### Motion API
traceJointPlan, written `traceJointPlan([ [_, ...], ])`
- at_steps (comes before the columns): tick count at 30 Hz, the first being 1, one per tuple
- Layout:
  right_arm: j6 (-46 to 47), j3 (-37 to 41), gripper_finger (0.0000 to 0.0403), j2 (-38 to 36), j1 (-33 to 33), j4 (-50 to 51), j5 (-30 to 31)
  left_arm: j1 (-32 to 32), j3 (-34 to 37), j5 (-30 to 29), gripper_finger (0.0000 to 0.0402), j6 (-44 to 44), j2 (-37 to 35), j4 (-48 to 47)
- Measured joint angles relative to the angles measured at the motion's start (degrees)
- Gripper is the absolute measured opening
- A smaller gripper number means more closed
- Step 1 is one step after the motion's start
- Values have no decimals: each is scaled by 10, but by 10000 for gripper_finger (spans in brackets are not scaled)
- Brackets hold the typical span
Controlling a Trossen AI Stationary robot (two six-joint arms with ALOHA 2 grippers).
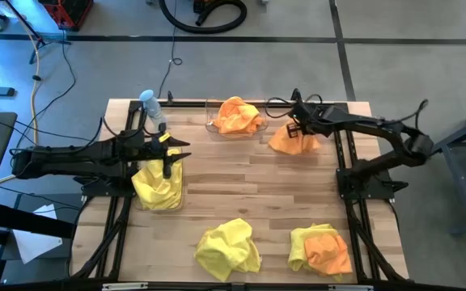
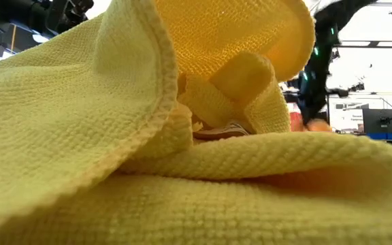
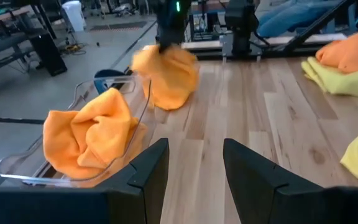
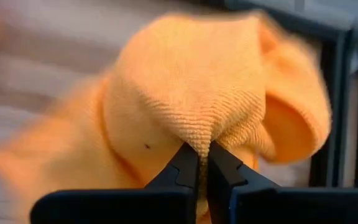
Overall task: Sort microfiber towel by color & place in baskets
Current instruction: Put the orange microfiber towel into the top transparent bin
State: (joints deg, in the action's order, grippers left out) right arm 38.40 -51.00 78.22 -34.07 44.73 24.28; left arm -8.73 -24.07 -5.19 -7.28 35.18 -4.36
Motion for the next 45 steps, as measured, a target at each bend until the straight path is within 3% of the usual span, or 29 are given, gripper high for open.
traceJointPlan([
  [6,2,-166,2,4,91,62,109,0,8,0,142,-4,-2,-5],
  [11,-50,-304,1,58,151,65,181,0,8,-1,142,-4,-2,-5],
  [19,-174,-517,1,234,172,48,185,0,8,-2,142,-3,-1,-5],
  [25,-220,-643,0,386,164,48,144,0,8,-2,142,9,-1,-11],
  [31,-199,-695,0,490,162,48,75,0,8,-2,142,12,-1,-38],
  [38,-136,-701,0,533,134,8,-95,0,8,-1,142,27,-1,-63],
  [45,-132,-701,0,560,110,8,-185,0,8,-1,142,41,-1,-64],
])
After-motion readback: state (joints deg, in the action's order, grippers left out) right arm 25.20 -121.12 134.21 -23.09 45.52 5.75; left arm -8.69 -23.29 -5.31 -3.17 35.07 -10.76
